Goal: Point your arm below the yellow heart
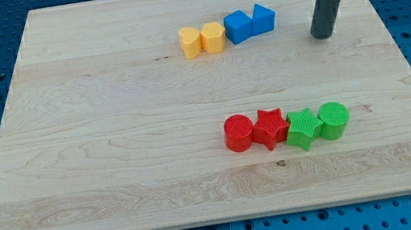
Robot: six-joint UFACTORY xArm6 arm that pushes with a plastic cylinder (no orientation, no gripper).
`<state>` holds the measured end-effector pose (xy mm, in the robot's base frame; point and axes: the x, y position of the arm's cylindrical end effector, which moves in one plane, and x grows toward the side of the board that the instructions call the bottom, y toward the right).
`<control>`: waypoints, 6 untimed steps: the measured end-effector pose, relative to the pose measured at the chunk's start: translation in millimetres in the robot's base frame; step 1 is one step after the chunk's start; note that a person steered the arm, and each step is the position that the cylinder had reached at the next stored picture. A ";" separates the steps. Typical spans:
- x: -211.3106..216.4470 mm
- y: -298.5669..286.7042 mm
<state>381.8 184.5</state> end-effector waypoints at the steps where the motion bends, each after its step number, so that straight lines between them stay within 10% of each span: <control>1: 4.9 -50.9; 4: 14.5 -85.7; 6: 8.3 -228.1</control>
